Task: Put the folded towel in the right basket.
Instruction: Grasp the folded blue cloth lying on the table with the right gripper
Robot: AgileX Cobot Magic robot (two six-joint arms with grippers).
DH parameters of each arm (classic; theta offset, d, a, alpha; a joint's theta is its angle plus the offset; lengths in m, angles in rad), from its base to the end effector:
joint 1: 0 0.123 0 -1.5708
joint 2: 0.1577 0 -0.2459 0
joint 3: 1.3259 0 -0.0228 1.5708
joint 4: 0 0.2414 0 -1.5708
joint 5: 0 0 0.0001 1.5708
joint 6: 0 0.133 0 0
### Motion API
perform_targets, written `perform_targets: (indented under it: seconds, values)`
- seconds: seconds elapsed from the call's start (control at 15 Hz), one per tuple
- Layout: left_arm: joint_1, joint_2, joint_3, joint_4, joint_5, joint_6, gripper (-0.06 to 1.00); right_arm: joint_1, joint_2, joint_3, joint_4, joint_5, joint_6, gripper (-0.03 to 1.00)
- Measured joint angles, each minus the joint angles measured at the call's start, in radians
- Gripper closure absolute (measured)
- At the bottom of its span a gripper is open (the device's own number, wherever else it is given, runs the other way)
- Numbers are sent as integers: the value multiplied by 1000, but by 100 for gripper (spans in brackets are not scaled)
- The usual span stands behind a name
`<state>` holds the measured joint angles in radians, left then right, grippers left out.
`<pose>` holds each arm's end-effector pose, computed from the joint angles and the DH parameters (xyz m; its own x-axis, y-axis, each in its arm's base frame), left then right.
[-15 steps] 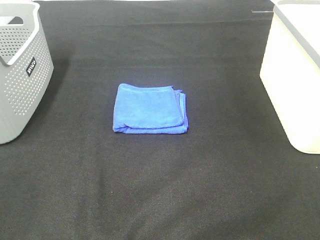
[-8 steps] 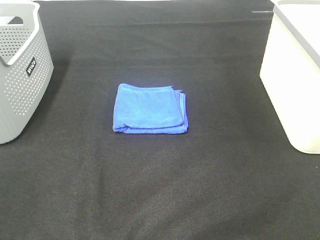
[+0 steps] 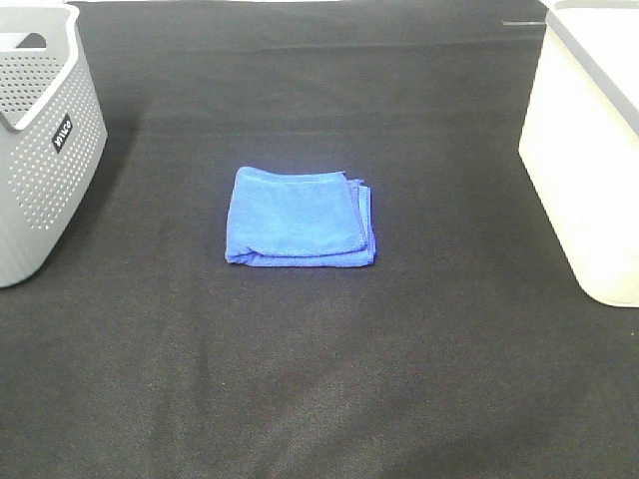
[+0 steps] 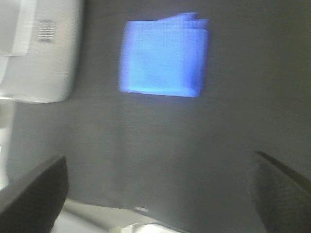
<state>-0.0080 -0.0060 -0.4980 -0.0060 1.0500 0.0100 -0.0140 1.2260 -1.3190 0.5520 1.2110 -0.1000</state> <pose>0.0638 -0.0012 0.2546 -0.4428 0.0106 -0.8966 0.0158 0.9999 0.0040 0.2535 0.0618 0.3344 -0.8519 0.1106 -0.5119 -0.1679 0.8681 0.4671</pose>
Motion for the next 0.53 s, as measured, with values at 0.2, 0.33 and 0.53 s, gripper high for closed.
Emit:
perform_targets:
  seconds: [0.2, 0.33, 0.53]
  values:
    - [0, 0, 0, 0, 0, 0, -4, 40, 244, -113, 100, -21, -63, 0]
    - [0, 0, 0, 0, 0, 0, -4, 141, 453, -211, 81, -60, -72, 0]
    - [0, 0, 0, 0, 0, 0, -4, 206, 697, -369, 78, -76, -72, 0]
